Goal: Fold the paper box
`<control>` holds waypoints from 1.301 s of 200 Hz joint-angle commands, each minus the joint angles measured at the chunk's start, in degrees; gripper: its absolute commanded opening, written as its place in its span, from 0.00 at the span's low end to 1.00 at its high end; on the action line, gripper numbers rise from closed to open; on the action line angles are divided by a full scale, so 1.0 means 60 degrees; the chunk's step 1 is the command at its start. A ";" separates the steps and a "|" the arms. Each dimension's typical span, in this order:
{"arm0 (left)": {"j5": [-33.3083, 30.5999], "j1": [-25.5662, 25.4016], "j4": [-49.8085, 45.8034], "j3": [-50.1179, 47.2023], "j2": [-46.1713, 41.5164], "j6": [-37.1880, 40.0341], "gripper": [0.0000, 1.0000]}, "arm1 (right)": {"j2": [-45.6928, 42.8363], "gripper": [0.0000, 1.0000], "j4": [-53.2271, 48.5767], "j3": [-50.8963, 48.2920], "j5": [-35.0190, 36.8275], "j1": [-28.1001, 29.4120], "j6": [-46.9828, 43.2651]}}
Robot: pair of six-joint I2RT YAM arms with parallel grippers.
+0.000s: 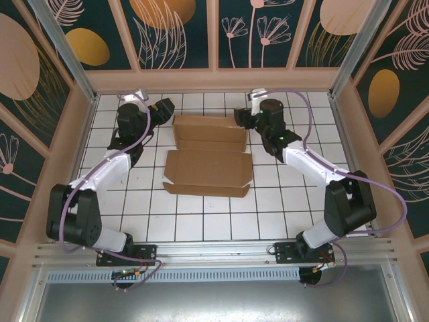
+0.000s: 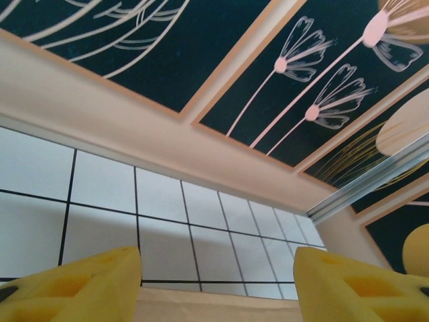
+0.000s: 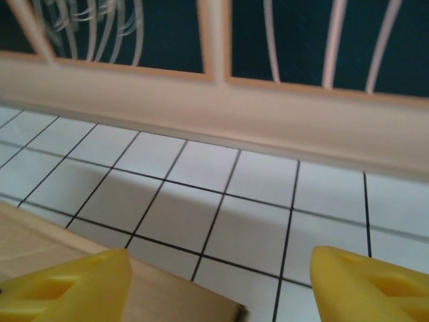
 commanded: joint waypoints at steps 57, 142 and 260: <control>0.0169 0.0027 -0.1942 -0.0799 -0.2264 -0.0161 0.59 | 0.2619 0.87 -0.1200 0.2165 0.1687 0.2232 -0.5213; 0.1079 0.0028 -0.1138 -0.1053 -0.2376 -0.0356 0.57 | 0.5137 0.66 -0.3318 0.5320 0.0259 0.0944 -0.2971; 0.0147 0.0035 -0.1956 -0.0145 -0.3270 -0.0407 0.58 | 0.4965 0.72 -0.3605 0.3239 -0.2842 -0.1886 0.4182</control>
